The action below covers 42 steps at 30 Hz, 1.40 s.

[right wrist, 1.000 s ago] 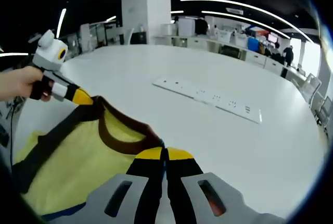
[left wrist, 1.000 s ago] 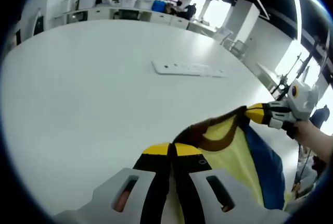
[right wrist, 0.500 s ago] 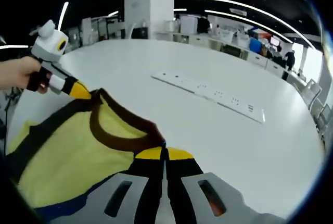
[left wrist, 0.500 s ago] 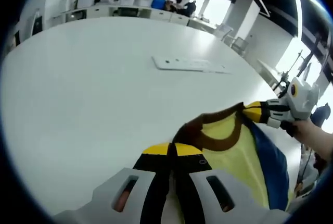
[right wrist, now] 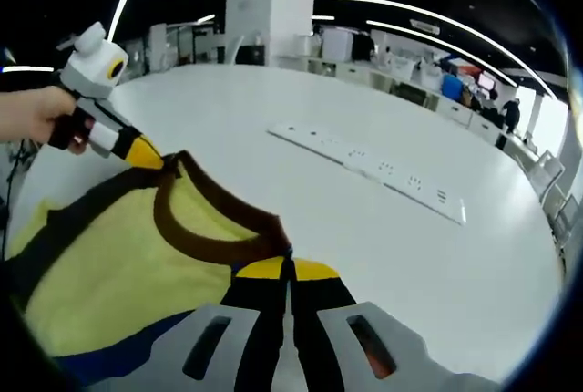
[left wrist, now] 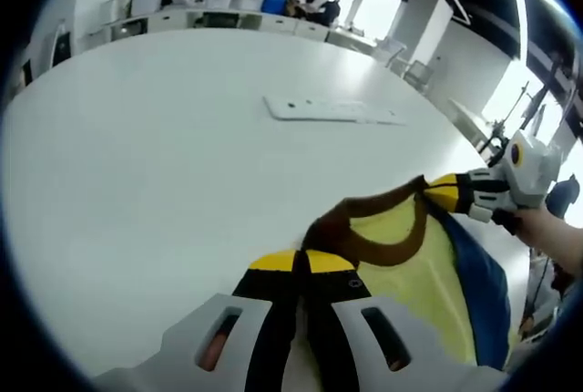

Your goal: Fold the garment on the visible template until the final outline fits inside the template.

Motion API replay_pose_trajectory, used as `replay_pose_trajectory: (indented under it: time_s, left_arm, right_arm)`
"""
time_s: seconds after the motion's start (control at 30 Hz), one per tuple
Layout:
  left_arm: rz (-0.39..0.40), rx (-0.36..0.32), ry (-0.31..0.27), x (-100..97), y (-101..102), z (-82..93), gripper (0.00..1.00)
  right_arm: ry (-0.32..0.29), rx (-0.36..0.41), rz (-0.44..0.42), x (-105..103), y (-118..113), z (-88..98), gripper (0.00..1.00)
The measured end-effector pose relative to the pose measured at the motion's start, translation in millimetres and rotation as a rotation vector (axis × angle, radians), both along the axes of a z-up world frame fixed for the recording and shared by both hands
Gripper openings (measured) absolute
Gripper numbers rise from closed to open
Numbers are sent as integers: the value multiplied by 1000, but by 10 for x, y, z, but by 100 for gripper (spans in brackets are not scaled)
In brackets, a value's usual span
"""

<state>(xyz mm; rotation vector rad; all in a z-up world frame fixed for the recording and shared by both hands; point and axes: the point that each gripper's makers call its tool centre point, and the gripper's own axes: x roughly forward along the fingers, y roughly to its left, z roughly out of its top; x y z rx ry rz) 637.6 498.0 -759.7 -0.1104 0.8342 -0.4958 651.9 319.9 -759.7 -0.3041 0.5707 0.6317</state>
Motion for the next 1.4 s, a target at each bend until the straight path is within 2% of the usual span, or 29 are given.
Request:
replay_pose_trajectory:
  time_s: [0.63,0.87,1.1,1.4]
  left_arm:
    - [2,-3,-16,21,10,73,0]
    - [5,-9,-27,14,36,149,0]
    - [12,-13,-37,-14,63,245,2]
    - [18,-30,-47,-100,74,374,7]
  right_arm:
    - [0,6,-21,39,2,24,4]
    - [-2,34,-32,30,-15,128,5]
    - [-33,62,-31,41,-15,290,3]
    - [-23,81,-33,-76,-7,415,6]
